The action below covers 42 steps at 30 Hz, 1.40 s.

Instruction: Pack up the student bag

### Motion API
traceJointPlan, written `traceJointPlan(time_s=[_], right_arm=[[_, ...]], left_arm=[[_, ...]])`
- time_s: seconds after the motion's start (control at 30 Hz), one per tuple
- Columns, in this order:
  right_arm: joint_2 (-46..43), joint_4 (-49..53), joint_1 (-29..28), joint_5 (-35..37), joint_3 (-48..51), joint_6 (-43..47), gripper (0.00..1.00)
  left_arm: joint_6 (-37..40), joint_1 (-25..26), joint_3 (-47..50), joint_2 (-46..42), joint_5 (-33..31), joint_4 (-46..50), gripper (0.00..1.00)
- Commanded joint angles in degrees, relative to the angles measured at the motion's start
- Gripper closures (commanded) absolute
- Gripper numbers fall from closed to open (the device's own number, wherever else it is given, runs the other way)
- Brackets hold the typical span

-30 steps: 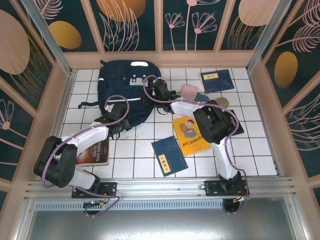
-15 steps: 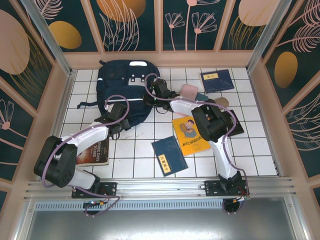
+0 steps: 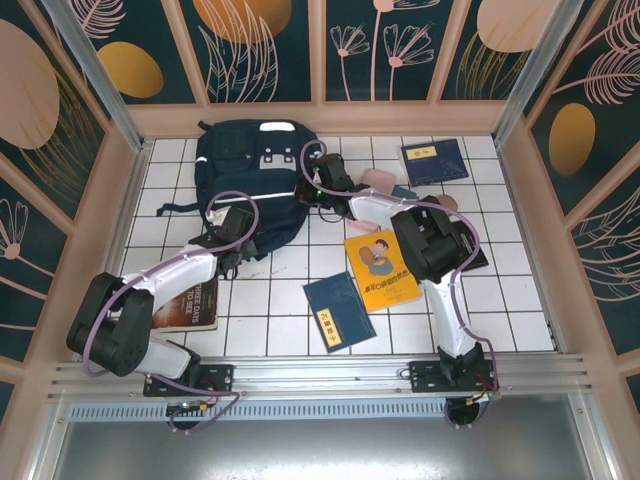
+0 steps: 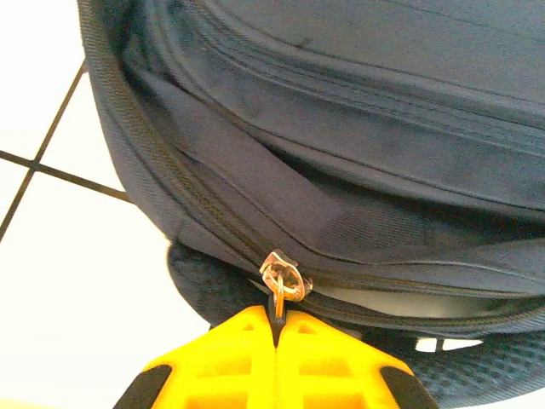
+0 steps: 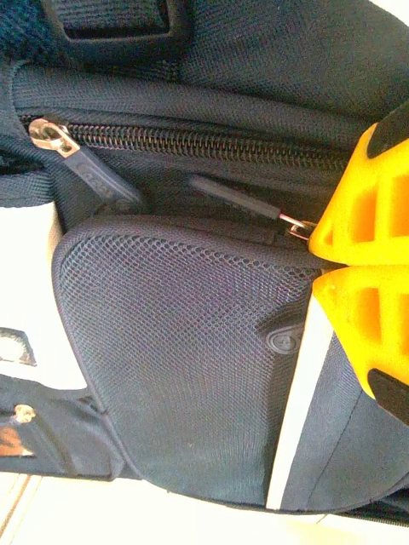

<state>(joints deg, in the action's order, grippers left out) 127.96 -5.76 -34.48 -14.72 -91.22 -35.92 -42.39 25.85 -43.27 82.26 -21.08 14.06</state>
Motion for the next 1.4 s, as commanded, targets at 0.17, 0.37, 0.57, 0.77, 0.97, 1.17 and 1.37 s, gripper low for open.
traceJointPlan(time_s=[0.17,0.37,0.57,0.77,0.97,1.17,1.37], right_arm=[[-4.8,-1.0,2.8,4.2,1.2,2.5,1.00],[-5.3,-0.6,4.7,4.3,1.2,3.3,1.00],[-6.2,-1.9,4.8,1.6,1.9,3.9,1.00],[-7.4,-3.1,0.9,-2.2,6.2,0.2,0.64],[-8.9,-8.6,-3.2,-6.2,15.2,-8.6,0.58],[-10.0,-10.9,-6.1,-6.9,19.6,-13.3,0.53],[-8.5,-15.7,-7.0,-7.6,20.7,-17.0,0.52]], left_arm=[[-5.2,-11.0,8.1,-7.7,-4.8,1.3,1.00],[-5.1,-18.0,7.9,-8.6,-3.6,0.6,1.00],[-1.4,-18.8,5.9,-10.5,3.5,-2.1,1.00],[-1.1,-18.6,7.2,-10.8,10.4,-4.5,1.00],[-0.5,-18.3,7.9,-11.0,12.1,-5.7,1.00],[-0.2,-18.2,8.6,-11.7,12.5,-6.4,1.00],[-0.1,-18.1,9.3,-11.7,13.4,-7.5,1.00]])
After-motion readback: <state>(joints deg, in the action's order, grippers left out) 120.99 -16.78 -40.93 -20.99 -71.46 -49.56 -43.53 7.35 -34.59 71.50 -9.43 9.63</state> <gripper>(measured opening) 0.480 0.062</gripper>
